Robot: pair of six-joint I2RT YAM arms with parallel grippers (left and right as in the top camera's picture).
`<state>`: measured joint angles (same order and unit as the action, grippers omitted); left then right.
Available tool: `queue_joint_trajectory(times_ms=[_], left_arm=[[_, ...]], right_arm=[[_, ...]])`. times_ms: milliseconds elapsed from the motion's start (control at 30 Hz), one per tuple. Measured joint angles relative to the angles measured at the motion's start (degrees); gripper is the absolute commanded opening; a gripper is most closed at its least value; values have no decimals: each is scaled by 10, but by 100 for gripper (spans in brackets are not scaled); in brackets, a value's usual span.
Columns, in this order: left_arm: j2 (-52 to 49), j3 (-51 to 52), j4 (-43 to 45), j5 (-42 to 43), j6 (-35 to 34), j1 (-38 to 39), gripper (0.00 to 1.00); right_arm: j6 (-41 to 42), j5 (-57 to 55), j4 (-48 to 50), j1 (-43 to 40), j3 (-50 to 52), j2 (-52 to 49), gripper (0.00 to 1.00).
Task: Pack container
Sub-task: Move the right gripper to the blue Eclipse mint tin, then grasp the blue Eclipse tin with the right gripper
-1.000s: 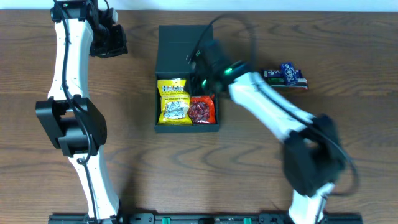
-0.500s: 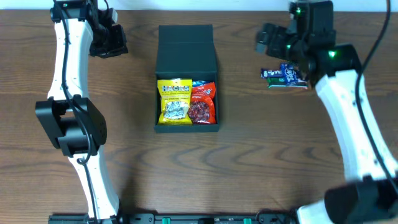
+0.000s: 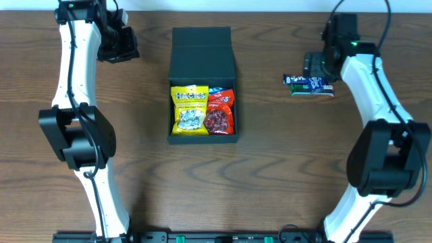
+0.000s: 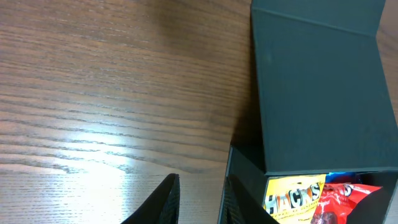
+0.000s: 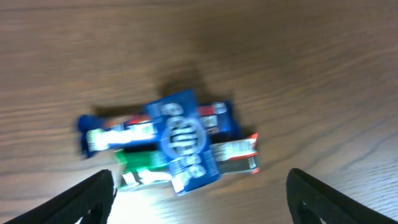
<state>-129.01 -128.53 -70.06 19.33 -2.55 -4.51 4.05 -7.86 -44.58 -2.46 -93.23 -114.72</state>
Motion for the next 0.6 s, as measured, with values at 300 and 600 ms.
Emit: queue_joint_trajectory(times_ms=[300, 600], left_arm=[[0, 0, 0, 0, 0, 0, 26], [0, 0, 0, 0, 0, 0, 26]], right_arm=[[-84, 85, 24, -45, 0, -38, 78], [-117, 118, 52, -44, 0, -74, 77]])
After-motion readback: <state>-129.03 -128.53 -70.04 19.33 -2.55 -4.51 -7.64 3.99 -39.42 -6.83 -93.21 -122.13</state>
